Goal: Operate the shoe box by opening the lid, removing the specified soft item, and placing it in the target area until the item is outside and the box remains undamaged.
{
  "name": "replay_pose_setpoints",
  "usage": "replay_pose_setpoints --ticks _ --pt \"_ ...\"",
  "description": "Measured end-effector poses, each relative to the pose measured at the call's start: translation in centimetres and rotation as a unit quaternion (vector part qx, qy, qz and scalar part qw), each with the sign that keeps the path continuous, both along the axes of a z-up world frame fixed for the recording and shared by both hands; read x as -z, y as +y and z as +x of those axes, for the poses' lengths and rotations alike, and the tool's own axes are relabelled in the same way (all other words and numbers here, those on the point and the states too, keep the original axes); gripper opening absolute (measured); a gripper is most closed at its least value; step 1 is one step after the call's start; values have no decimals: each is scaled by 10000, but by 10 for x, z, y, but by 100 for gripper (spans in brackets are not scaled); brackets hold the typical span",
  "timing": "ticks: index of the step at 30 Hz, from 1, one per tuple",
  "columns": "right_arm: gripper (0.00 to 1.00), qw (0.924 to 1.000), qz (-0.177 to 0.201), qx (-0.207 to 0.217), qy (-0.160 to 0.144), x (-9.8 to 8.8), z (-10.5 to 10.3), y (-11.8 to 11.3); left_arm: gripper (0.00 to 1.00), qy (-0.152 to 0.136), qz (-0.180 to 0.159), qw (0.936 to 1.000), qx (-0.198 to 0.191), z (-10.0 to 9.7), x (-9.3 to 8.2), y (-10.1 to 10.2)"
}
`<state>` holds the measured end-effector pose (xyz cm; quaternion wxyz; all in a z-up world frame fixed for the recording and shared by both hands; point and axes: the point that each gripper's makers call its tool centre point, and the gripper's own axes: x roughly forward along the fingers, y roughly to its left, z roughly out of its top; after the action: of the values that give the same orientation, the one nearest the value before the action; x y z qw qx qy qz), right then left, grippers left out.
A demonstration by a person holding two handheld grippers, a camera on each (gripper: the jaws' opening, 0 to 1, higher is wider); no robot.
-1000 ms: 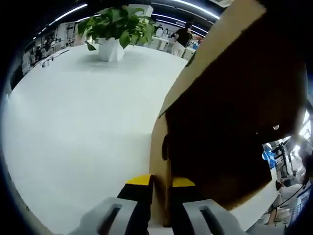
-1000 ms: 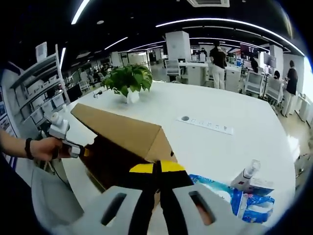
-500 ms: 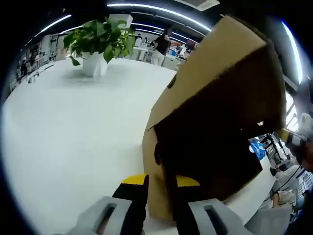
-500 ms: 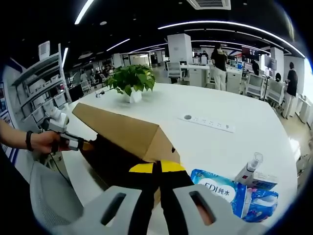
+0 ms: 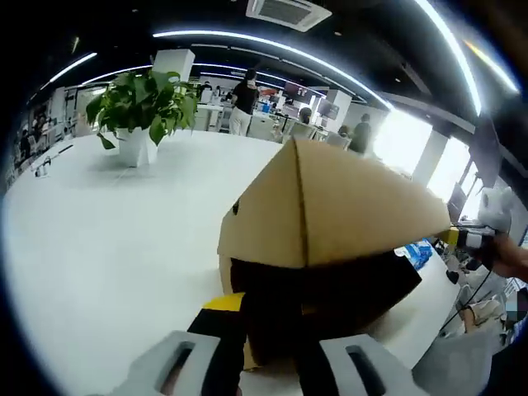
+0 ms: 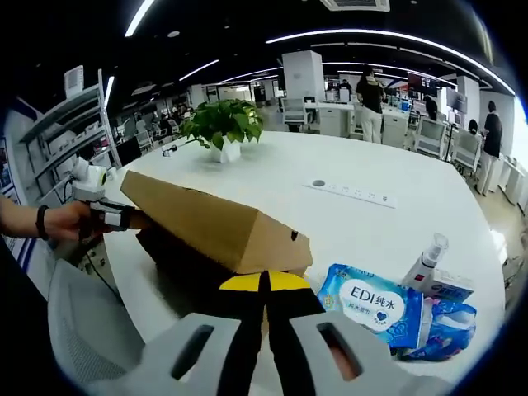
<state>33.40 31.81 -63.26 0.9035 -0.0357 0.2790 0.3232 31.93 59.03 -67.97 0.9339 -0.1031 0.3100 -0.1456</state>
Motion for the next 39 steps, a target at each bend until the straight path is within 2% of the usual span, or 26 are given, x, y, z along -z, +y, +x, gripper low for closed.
replay_pose_setpoints --ticks 14,39 --pt "0 9998 48 47 183 17 -10 -3 21 -98 10 9999 41 -11 -6 4" --pt "0 9991 32 112 416 42 -25 -7 20 -3 -41 9999 99 -39 -1 10"
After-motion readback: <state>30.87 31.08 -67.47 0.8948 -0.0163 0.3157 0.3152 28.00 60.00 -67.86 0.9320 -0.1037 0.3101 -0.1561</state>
